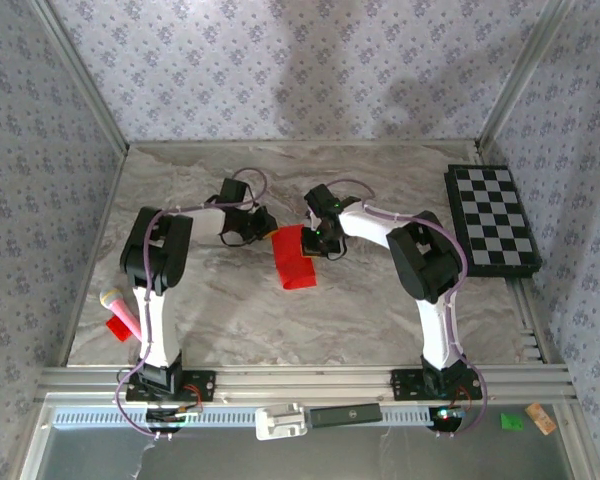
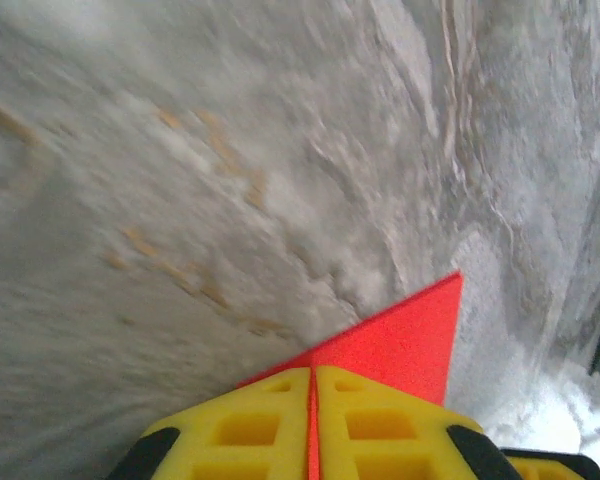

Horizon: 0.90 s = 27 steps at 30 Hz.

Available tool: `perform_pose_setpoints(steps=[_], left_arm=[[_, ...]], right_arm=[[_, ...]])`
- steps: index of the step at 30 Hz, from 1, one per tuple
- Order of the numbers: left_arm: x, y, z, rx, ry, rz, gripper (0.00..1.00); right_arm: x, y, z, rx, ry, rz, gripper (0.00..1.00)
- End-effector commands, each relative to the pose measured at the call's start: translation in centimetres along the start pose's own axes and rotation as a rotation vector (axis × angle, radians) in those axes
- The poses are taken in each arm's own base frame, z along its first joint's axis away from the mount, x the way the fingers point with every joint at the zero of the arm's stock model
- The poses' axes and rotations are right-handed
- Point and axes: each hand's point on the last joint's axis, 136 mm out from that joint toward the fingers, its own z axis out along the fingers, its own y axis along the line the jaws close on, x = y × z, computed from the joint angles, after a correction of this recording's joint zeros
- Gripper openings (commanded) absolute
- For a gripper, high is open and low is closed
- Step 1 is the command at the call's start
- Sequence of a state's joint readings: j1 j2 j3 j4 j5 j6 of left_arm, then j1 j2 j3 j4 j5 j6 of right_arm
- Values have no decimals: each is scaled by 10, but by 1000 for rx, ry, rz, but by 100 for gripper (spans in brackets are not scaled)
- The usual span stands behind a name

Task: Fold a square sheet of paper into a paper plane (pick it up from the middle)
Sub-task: First fold the square sheet of paper in half at the center of the table.

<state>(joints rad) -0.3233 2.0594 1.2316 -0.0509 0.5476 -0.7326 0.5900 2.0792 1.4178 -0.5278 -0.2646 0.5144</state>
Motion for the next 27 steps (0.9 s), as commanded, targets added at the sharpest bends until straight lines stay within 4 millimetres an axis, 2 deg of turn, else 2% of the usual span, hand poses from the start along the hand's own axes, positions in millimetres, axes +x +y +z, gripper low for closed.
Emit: perform_pose_setpoints(steps=[1, 6, 10, 13, 17, 21, 27], left_arm=[[-31, 24, -9, -88, -80, 25, 10], [-42, 12, -25, -108, -87, 60, 10], [-32, -15, -43, -74, -80, 79, 10], [-12, -33, -52, -38, -65, 87, 11], [33, -46, -44, 26, 2, 45, 10], [73, -42, -27, 41, 86, -19, 9], [109, -31, -16, -8, 162, -27, 9]], right_arm=[[64, -102, 33, 395, 203, 48, 9], [64, -101, 34, 401, 198, 50, 9], [63, -98, 34, 396, 192, 54, 9], [63, -97, 36, 386, 193, 61, 9], [64, -97, 38, 382, 197, 68, 9], [66, -98, 39, 384, 204, 71, 9], [66, -98, 40, 383, 207, 77, 9]])
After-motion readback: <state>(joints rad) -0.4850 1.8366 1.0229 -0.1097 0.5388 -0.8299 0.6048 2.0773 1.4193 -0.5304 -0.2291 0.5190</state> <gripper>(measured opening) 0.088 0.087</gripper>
